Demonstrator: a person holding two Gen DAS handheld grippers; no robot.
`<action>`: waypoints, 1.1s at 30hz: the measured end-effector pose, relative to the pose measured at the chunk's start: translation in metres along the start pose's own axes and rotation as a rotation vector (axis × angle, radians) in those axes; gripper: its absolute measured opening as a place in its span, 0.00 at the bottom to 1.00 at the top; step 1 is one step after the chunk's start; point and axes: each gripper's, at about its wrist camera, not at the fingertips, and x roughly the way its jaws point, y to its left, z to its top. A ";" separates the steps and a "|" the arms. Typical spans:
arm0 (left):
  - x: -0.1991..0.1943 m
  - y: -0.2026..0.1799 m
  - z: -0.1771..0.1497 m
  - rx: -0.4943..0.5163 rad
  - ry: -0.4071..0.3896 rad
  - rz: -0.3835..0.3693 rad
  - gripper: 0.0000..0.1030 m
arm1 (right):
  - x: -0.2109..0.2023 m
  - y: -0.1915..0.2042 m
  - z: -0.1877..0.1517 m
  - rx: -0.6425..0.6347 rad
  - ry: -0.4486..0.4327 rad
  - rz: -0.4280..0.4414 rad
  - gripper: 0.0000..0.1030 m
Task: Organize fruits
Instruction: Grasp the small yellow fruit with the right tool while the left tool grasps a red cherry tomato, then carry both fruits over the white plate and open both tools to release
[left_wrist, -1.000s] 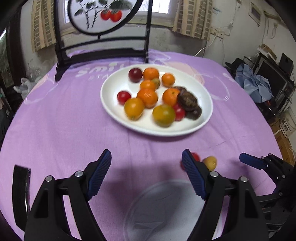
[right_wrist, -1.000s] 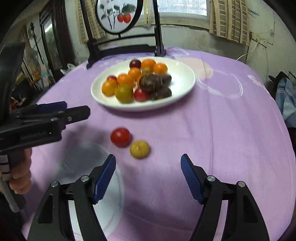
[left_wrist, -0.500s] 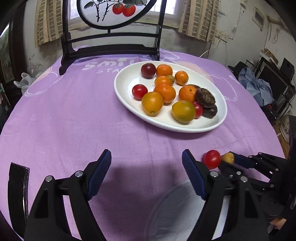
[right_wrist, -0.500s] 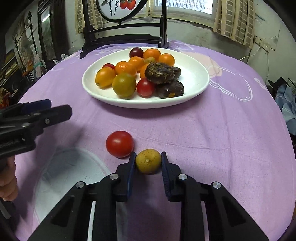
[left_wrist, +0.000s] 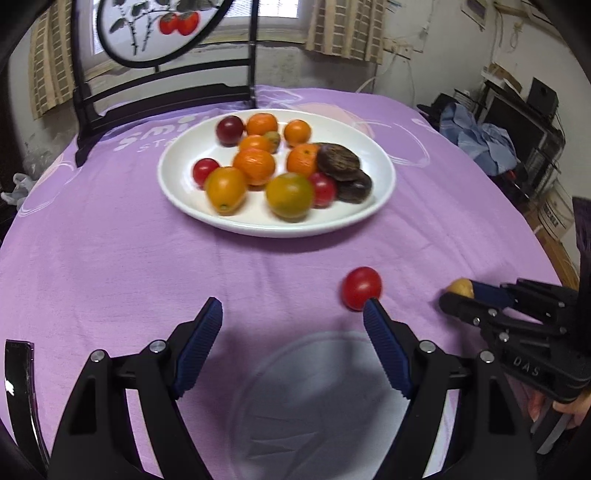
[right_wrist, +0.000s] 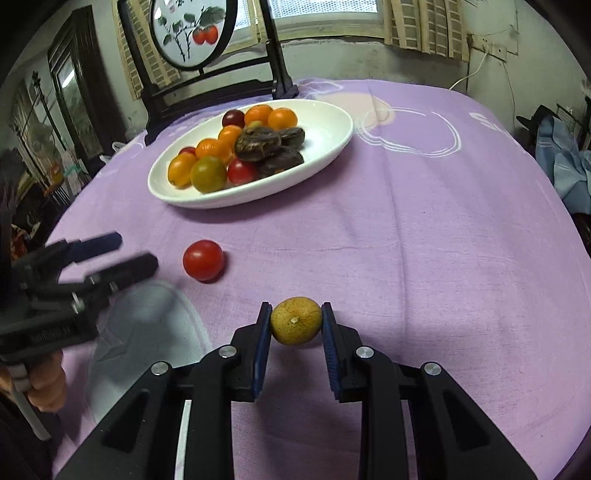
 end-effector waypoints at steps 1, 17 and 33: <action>0.003 -0.004 -0.001 0.002 0.012 -0.006 0.75 | -0.001 -0.001 0.000 0.000 -0.004 -0.003 0.26; 0.043 -0.043 0.021 0.058 0.099 0.009 0.28 | -0.009 -0.014 0.003 0.001 -0.033 -0.061 0.27; -0.033 0.007 0.034 0.002 -0.036 0.016 0.28 | -0.027 -0.001 0.006 0.021 -0.161 0.027 0.26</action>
